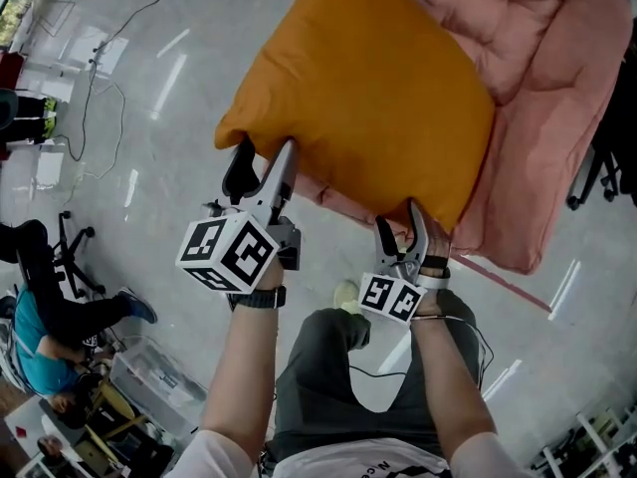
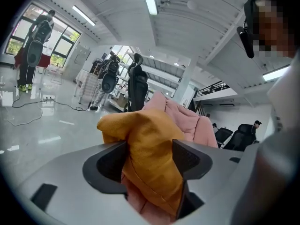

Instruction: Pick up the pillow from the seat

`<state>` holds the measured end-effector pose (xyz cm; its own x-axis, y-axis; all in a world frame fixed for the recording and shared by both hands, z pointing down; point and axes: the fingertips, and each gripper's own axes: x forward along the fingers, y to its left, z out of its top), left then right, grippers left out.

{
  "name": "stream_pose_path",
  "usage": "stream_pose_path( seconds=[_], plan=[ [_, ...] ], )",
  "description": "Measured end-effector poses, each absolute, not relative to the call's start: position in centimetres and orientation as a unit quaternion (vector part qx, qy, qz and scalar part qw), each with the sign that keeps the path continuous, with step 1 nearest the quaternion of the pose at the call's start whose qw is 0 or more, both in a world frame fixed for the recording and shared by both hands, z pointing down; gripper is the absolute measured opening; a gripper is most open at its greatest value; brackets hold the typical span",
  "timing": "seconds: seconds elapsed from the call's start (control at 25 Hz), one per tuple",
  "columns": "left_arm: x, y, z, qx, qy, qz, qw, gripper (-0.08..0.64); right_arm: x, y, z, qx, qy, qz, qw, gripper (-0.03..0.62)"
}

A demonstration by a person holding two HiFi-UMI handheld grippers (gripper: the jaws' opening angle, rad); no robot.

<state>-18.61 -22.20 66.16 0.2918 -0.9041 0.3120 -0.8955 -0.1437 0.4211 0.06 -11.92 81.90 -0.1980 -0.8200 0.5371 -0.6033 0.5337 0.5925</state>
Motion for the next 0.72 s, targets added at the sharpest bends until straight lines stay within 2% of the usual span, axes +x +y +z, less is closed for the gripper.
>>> stream_pose_path(
  seconds=[0.12,0.2,0.36,0.44,0.56,0.72],
  plan=[
    [-18.5,-22.8,66.6,0.759,-0.595,0.000,0.265,0.302,0.4,-12.7,82.1,0.475,-0.760,-0.136,0.422,0.322],
    [-18.3,-22.8,66.6,0.759,-0.593,-0.006,0.267,0.289,0.8,-12.8,82.0,0.475,-0.764,-0.129,0.417,0.283],
    [-17.2,-22.5,65.5,0.765,-0.586,-0.019,0.265,0.140,1.7,-12.9,81.2,0.469,-0.773,-0.104,0.414,0.207],
    [-16.4,-22.4,64.7,0.771,-0.580,-0.020,0.260,0.093,2.2,-13.2,80.4,0.467,-0.777,-0.092,0.413,0.173],
    [-15.2,-22.6,62.8,0.780,-0.569,-0.027,0.260,0.057,3.0,-13.3,78.7,0.465,-0.779,-0.080,0.413,0.149],
    [-13.7,-22.4,58.9,0.793,-0.550,-0.032,0.260,0.043,4.4,-13.2,75.0,0.470,-0.779,-0.065,0.409,0.116]
  ],
)
